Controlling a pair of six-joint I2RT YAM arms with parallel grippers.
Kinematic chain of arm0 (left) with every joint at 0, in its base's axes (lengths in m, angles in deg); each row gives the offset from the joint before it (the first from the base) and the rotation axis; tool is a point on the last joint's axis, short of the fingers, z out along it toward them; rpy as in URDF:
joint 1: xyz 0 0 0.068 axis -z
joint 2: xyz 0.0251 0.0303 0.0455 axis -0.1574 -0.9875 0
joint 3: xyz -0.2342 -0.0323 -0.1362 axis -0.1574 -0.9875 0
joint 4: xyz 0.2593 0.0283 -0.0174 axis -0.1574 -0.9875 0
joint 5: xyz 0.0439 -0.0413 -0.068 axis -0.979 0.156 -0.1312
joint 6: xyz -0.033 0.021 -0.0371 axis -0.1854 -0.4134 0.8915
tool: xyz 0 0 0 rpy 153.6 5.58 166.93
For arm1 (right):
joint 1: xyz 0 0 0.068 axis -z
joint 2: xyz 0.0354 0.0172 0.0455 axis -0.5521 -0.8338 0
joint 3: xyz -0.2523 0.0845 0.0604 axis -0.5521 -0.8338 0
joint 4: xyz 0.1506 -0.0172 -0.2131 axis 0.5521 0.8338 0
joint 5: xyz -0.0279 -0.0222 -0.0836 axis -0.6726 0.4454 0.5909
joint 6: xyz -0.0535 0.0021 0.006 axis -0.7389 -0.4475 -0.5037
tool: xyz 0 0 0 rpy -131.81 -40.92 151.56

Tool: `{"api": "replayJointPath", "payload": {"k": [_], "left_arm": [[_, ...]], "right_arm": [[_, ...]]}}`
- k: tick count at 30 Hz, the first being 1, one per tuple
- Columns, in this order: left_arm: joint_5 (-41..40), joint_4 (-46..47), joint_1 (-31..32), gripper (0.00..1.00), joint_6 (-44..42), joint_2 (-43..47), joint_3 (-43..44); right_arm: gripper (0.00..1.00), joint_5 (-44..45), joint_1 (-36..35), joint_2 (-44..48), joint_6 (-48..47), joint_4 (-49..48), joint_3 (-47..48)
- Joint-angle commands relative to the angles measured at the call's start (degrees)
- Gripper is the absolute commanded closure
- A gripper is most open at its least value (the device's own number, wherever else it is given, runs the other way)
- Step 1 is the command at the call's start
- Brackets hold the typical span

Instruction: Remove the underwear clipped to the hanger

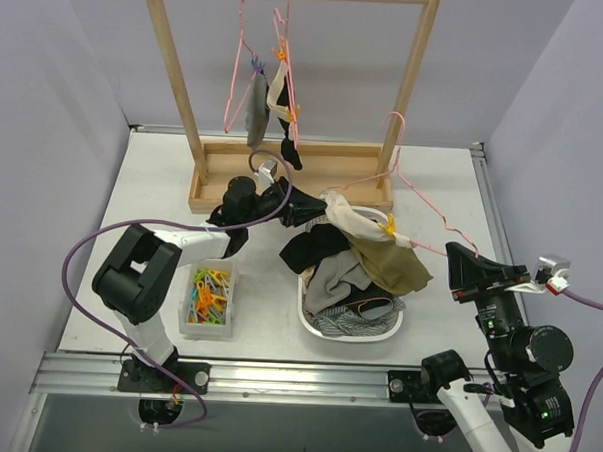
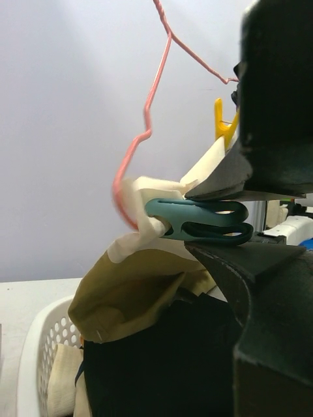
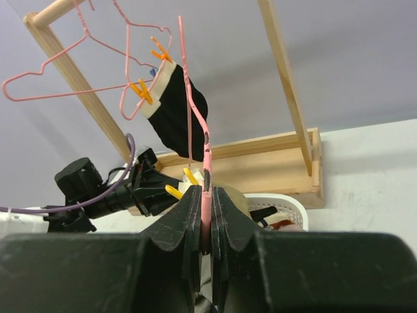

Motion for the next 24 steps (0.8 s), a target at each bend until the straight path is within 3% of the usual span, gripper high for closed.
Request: {"api": "replayJointPath", "payload": {"k": [1, 5, 12, 17, 21, 22, 24], "left_arm": [[1.3, 0.5, -1.6, 0.97, -2.3, 2.9, 0.6], [1.9, -3.8, -2.7, 0.97, -5.8, 5.2, 1.1], [6.1, -13.6, -2.4, 0.97, -14.1, 10.8, 0.5], [7.4, -36.4, -1.7, 0.97, -32.8, 17.2, 2.7], [2.4, -55.8, -1.6, 0.79, -46.0, 22.8, 5.2], [-3.1, -59.6, -1.4, 0.78, -48.9, 23.7, 6.3], [-4.8, -64.4, -1.3, 0.76, -54.7, 25.3, 8.0]], "right_arm": [[1.00, 5.0, -0.2, -0.7, -1.5, 0.1, 1.5], [1.00, 9.4, -0.1, -1.0, -1.8, 1.6, 1.6], [1.00, 9.5, -0.2, -0.8, -1.8, 1.7, 1.4], [1.00, 9.0, -0.4, -0.5, -2.1, 1.6, 1.8], [1.00, 8.4, -0.5, -0.9, -1.9, 1.0, 2.3], [1.00, 8.4, -0.6, -1.0, -2.2, 1.0, 2.5], [1.00, 8.4, -0.6, -1.5, -2.3, 0.9, 3.0]]}}
